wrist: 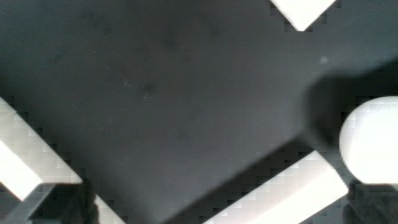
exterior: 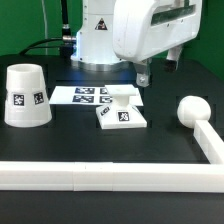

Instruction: Assemble lamp

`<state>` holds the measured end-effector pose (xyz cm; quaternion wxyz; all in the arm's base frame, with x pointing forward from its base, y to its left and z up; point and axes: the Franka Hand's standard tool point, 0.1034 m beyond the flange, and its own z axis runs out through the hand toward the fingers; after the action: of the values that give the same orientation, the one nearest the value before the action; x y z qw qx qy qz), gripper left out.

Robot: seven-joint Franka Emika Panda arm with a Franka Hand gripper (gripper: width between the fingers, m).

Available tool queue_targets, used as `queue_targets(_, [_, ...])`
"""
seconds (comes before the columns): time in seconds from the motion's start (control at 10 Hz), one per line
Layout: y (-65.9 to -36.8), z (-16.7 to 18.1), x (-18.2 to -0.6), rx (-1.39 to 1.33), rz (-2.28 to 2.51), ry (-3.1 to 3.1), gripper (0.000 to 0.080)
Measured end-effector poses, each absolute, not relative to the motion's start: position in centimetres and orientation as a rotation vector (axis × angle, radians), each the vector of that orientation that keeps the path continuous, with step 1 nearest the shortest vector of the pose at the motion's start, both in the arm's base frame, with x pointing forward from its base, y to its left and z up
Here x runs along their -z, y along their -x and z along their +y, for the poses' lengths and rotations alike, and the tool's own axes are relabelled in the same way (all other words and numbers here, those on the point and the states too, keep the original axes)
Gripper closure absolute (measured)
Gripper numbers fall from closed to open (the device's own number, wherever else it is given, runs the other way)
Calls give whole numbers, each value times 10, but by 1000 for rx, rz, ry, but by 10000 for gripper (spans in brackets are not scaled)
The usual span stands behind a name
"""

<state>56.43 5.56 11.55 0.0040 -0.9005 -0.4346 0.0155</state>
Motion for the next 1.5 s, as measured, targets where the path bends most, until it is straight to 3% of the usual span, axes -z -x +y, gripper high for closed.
queue_targets(0.4, [-563,54,-115,-52,-1359,2823,100])
queue_targets(0.7, [-522,28,-111,-35,-1335,2851,100])
queue_targets(1.0, [-494,4,-95,-40,-1296,2867,100])
queue_targets(1.5, [-492,6,-93,-48,-995,2982,100])
